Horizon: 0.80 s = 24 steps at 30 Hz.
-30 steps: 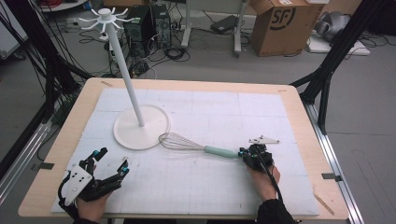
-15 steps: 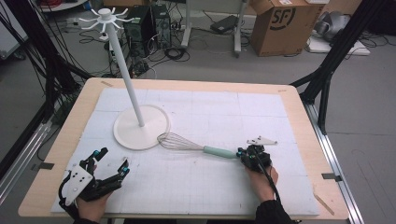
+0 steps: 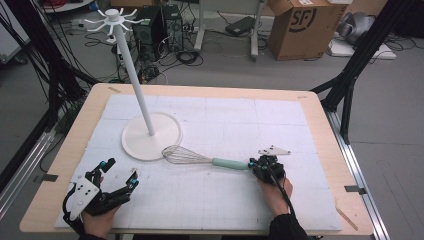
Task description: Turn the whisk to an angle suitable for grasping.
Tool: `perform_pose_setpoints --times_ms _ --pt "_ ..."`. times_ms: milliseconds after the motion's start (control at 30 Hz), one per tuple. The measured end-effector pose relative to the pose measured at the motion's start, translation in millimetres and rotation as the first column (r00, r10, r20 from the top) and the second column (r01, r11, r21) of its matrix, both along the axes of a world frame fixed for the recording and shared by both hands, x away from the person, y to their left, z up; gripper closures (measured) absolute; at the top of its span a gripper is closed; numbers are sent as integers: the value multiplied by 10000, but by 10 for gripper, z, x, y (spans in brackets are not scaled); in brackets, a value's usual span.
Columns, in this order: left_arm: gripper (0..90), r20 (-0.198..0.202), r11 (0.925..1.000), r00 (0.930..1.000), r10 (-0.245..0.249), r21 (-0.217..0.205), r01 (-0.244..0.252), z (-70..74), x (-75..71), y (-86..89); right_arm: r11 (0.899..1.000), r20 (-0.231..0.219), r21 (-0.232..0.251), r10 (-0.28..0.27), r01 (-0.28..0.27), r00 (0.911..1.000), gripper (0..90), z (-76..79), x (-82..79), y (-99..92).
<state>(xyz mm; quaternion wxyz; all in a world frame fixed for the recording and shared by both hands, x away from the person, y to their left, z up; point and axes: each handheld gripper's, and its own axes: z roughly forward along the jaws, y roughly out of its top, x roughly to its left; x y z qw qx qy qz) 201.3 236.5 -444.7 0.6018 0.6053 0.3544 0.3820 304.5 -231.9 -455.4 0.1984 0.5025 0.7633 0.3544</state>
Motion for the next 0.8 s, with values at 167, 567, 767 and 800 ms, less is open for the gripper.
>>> perform_pose_setpoints --times_ms 167,567,767,800 --pt "193 -4 10000 10000 4 7 -4 0 0 2 9998 25 -23 216 -216 9998 894 1 5 74" --pt "193 9 10000 10000 11 -1 -11 0 1 -2 9990 -44 28 456 -456 9990 895 4 4 153" --pt "194 -12 10000 10000 -24 45 24 0 -3 -6 9975 -105 54 702 -702 9975 895 2 -2 179" --pt "194 -15 10000 10000 -31 38 32 0 -4 -8 9966 -99 -78 820 -820 9966 895 -1 -4 197"
